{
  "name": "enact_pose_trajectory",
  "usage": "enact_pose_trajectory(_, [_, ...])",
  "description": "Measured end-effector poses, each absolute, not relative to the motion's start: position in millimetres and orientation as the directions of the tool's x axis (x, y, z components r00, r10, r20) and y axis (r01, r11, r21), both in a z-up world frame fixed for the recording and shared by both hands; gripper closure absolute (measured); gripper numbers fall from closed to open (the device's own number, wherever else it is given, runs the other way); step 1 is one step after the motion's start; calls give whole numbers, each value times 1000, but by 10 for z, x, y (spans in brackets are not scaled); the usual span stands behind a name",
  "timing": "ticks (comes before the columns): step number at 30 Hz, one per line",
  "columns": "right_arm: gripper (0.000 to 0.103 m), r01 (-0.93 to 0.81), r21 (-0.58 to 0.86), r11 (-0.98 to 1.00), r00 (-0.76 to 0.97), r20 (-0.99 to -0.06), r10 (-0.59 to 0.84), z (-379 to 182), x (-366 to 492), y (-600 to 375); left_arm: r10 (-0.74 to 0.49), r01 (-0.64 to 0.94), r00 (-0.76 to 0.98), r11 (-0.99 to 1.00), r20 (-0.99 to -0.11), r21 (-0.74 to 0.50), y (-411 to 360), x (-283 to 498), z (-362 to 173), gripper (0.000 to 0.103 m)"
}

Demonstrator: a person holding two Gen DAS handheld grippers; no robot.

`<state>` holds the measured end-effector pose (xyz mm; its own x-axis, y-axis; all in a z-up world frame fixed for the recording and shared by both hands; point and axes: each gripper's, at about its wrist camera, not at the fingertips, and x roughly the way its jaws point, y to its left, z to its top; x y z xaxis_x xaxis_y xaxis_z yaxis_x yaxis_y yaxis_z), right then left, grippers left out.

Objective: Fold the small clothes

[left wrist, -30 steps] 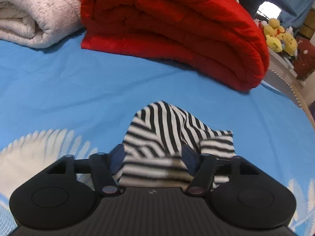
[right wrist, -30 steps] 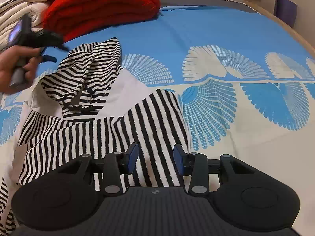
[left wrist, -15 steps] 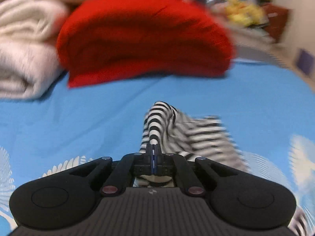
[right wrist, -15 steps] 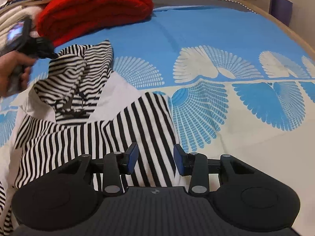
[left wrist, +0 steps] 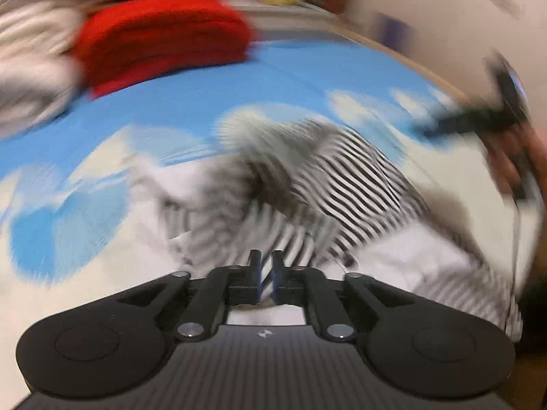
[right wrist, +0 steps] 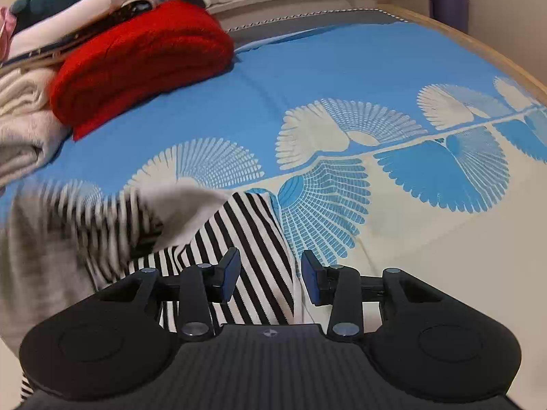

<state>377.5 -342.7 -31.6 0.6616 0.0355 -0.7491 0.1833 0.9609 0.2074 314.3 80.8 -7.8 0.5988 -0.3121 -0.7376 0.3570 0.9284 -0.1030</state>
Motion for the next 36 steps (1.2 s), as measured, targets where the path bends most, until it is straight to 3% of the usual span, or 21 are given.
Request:
enact_pose_trajectory(2, [62,196,234,952,667,-743,46,-300,3749,-3440,-301,185,642,953,-706,-238,1030,3271,-71,58])
enact_pose_trajectory(4, [62,200,251,947,675,-736,53,-290,3721,-3425,-271,70,662,951,-699,-302,1161,3448,-130,40])
enact_pose_trajectory(9, [62,170,288,942,676,-730,101,-317,3706,-3315,-248,-49,579,940,-777,-336,1228,3927,-425,37])
enact_pose_trajectory(15, [62,114,469,876,615,-726,309,-442,3742,-3220,-326,-73,548,899,-770,-433,1228,4101,-587,36])
enact_pose_trajectory(20, [61,81,572,816,578,-694,429,-511,3764,-3071,-345,75,562,926,-752,-369,1099,3946,-425,31])
enact_pose_trajectory(26, [54,47,689,723,489,-647,585,-648,3796,-2590,-297,-20,482,937,-824,-350,1330,3804,-608,30])
enact_pose_trajectory(30, [54,39,714,699,435,-642,631,-738,3818,-2233,-303,-34,363,941,-881,-338,1362,3759,-887,31])
enact_pose_trajectory(36, [57,75,724,685,412,-648,640,-830,3869,-1984,-370,-39,334,913,-867,-405,1198,3773,-1054,34])
